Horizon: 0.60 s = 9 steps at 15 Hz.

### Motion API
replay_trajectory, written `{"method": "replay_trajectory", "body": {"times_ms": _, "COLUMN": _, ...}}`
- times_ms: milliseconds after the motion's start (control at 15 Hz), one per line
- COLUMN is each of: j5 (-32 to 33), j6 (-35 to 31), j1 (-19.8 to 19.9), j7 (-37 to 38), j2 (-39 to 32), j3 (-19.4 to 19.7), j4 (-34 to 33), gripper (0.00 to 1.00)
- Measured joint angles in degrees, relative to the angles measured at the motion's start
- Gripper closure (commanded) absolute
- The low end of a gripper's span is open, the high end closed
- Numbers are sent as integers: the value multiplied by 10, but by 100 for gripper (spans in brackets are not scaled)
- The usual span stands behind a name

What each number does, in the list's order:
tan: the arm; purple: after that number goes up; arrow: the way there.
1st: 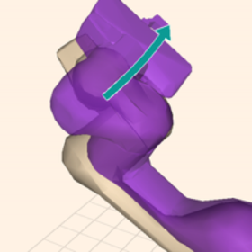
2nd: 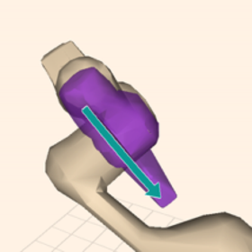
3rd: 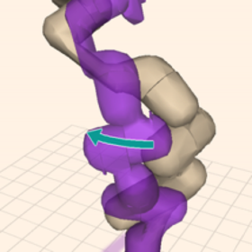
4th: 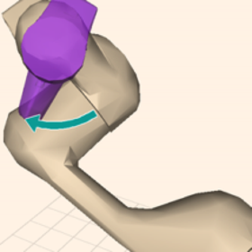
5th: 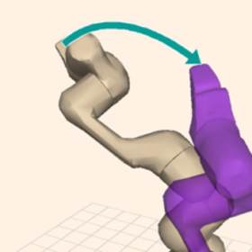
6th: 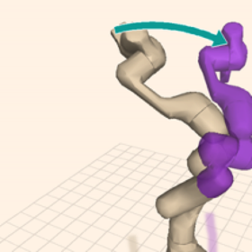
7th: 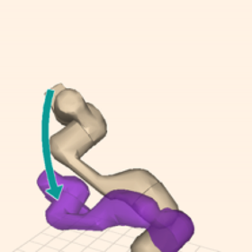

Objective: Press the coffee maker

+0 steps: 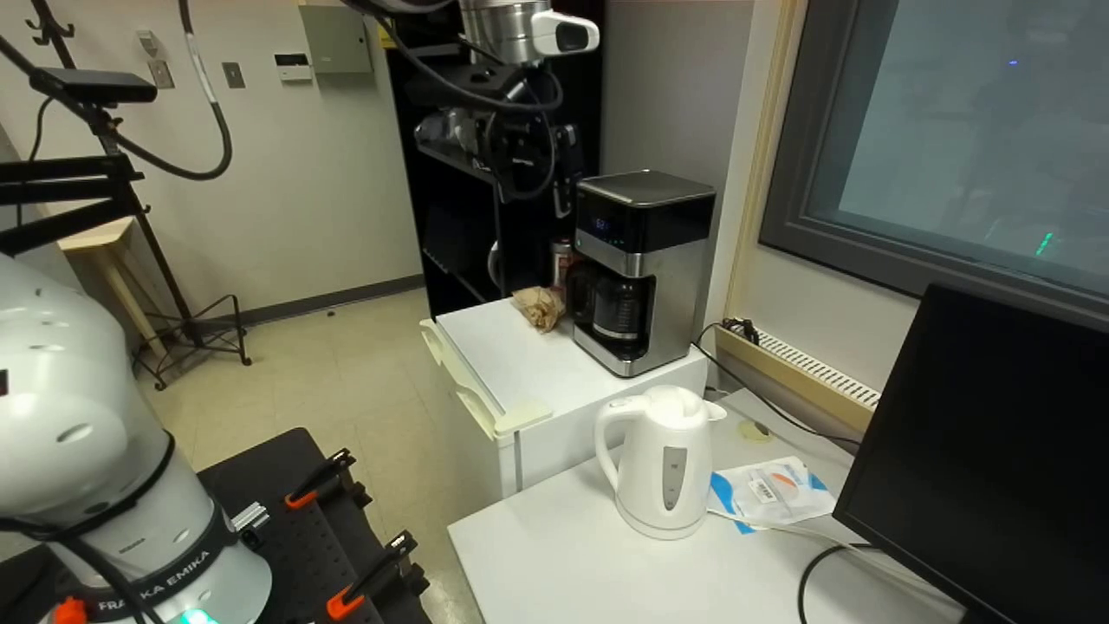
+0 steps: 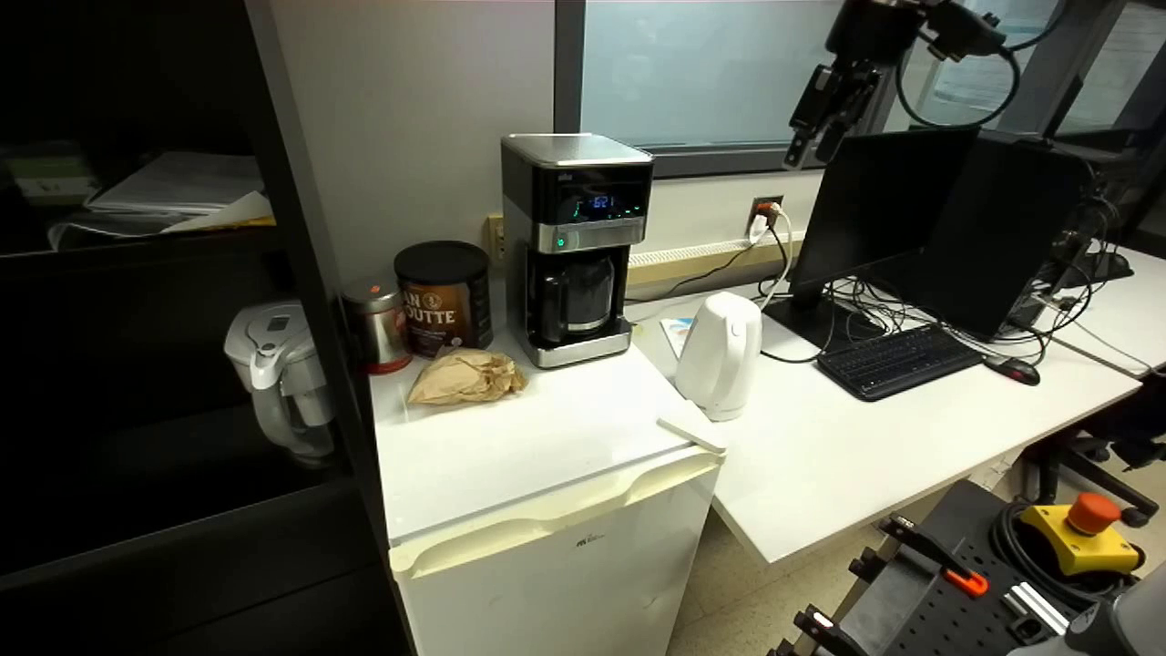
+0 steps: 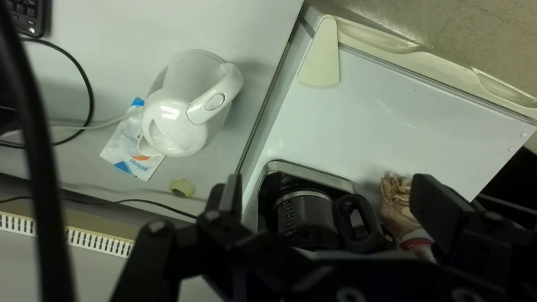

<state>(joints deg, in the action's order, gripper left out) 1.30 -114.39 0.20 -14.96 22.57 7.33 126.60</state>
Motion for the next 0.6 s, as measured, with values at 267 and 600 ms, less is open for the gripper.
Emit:
{"method": "replay_trajectory", "body": {"times_ms": 267, "j5": 2, "j6": -62, "j1": -11, "j7": 0, "j2": -35, "j3": -28, "j4": 8, "gripper": 26}}
{"method": "replay_trajectory", "body": {"times_ms": 600, "j5": 41, "j6": -160, "j1": -10, "j7": 19, "j2": -84, "j3": -50, "j4": 22, "gripper": 53}}
